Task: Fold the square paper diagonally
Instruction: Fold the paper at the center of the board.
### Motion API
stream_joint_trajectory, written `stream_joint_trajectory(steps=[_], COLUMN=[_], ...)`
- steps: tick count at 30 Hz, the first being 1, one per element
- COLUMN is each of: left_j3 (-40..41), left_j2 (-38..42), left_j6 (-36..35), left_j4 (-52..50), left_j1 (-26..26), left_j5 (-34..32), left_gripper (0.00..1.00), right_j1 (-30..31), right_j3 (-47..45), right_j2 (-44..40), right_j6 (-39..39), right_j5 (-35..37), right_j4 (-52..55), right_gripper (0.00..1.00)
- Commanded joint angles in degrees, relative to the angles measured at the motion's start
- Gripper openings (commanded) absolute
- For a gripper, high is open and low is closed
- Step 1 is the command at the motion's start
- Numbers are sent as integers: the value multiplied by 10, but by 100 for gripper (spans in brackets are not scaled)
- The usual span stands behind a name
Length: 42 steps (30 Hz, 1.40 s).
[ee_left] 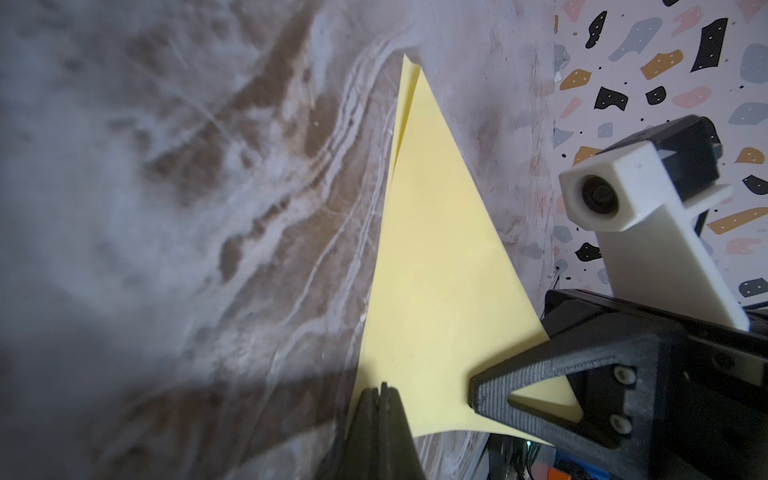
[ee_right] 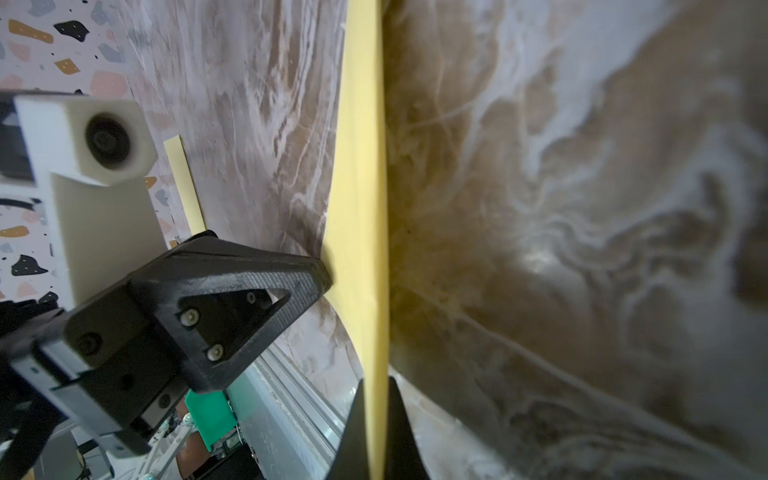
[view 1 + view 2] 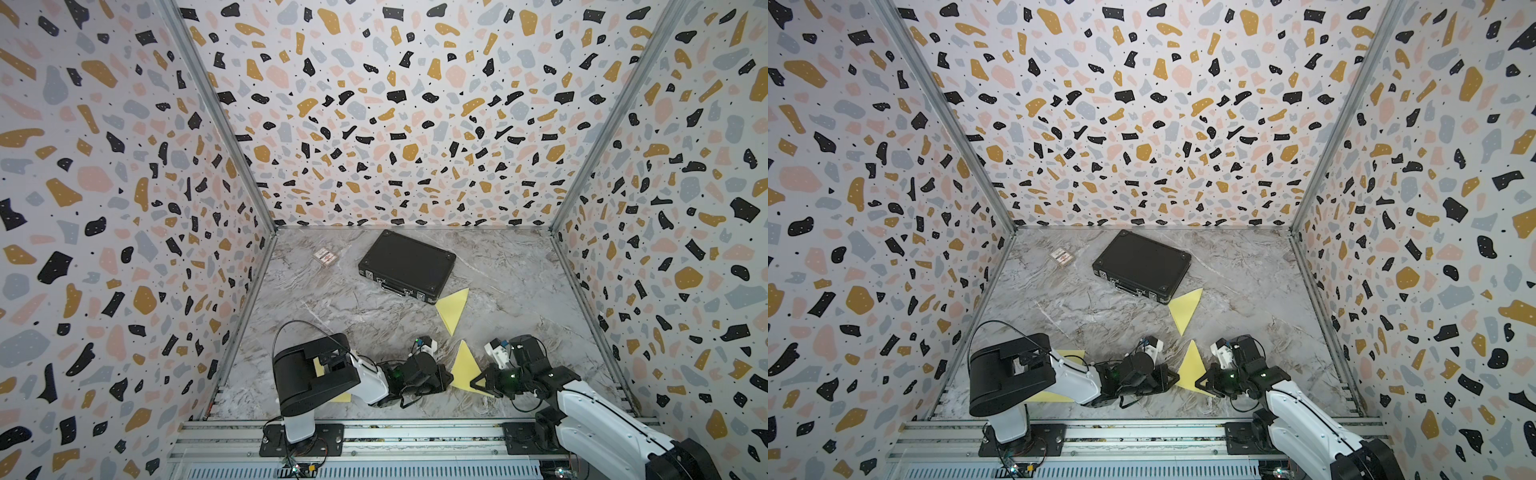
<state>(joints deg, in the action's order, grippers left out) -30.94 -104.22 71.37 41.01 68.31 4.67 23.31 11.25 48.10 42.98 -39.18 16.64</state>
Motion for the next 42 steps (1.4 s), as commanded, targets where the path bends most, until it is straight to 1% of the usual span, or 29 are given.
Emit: stream_joint_trajectory(steps=[1,2,4,5,6,7,10,15,18,22,28,30,32,33,35,39,42], left_j3=[64,64,65,65,65,65,67,71,75,88,91,94,97,100,103,105,107], left_j2=[-89,-90,-92,-94,-94,-96,-99,-105,-107,-106,-102,-101,-98,-96,-92,-85,-80], left_j6=[-4,-3,-3,-3,-3,-3,-2,0,3,10,10,11,14,15,14,13,12], left_j4=[-297,-296,-294,-292,-291,-290,-284,-272,-266,-255,-256,-256,-256,-255,-257,-263,-267], left_j1=[9,9,9,9,9,9,9,9,9,9,9,9,9,9,9,9,9], left_j5=[4,5,5,5,5,6,6,8,8,7,3,2,1,0,-1,-3,-4], left_gripper=[0,0,0,0,0,0,0,0,0,0,0,0,0,0,0,0,0], right_j1=[-1,-2,-1,-1,-1,-1,-1,-2,-1,-1,-2,-3,-5,-7,-12,-22,-30], right_j3=[20,21,23,24,23,21,15,6,3,2,12,14,17,17,21,31,34], right_j2=[0,0,-3,-7,-10,-18,-38,-80,-102,-127,-124,-122,-119,-117,-110,-98,-91], right_j6=[-14,-15,-15,-16,-17,-19,-17,-12,-5,6,11,12,12,12,9,-6,-12], right_j5=[-1,-1,5,10,13,18,20,26,25,29,22,22,23,23,25,25,16], right_j4=[27,29,42,51,58,68,86,121,125,125,125,125,125,124,124,124,117], right_gripper=[1,6,23,29,33,34,34,31,31,34,35,40,41,44,44,42,34])
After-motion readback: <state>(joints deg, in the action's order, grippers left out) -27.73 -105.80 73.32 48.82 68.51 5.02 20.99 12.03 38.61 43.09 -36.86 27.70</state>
